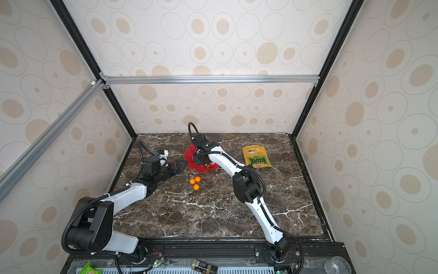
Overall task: Arrange fruit in a fruit bowl
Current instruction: Place the fruit in the fruit bowl.
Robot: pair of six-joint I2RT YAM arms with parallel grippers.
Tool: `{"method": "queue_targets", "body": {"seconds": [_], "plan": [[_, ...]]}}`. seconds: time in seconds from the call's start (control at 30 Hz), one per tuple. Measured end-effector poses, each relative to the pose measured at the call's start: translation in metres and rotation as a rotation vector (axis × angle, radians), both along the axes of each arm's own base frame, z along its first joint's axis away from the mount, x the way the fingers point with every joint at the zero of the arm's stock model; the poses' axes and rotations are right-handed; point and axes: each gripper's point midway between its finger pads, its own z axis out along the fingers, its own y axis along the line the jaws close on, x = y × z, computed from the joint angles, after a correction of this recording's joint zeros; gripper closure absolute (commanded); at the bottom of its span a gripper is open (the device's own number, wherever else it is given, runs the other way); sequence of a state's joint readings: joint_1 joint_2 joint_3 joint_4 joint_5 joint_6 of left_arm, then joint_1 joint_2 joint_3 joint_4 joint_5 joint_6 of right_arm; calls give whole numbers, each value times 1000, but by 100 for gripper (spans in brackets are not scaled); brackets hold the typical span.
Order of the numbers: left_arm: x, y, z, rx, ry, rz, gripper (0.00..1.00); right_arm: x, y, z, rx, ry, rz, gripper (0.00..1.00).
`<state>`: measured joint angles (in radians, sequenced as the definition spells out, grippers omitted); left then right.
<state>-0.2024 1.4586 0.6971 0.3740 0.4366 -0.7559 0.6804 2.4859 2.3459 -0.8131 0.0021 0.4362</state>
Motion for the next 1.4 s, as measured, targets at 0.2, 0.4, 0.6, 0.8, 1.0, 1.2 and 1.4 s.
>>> {"method": "queue_targets", "body": {"seconds": [0.2,0.4,0.6,0.8,1.0,1.2,1.4], "plan": [[2,1,-2,-19,6,-9,2,0,-1,-4,-16,11,8,65],[2,0,0,-27,0,-17,2,-1,-1,-12,-28,27,14,65],[2,-1,1,-32,-3,-23,2,-3,-2,-23,-42,44,15,65],[2,-1,1,-33,-3,-25,2,-3,-2,-25,-47,48,17,64],[1,-1,1,-33,-3,-26,2,-2,-1,-28,-50,47,21,64],[1,-1,1,-33,-2,-25,2,1,0,-33,-56,46,28,63],[2,0,1,-33,-3,-23,2,2,0,-38,-65,50,31,61]]}}
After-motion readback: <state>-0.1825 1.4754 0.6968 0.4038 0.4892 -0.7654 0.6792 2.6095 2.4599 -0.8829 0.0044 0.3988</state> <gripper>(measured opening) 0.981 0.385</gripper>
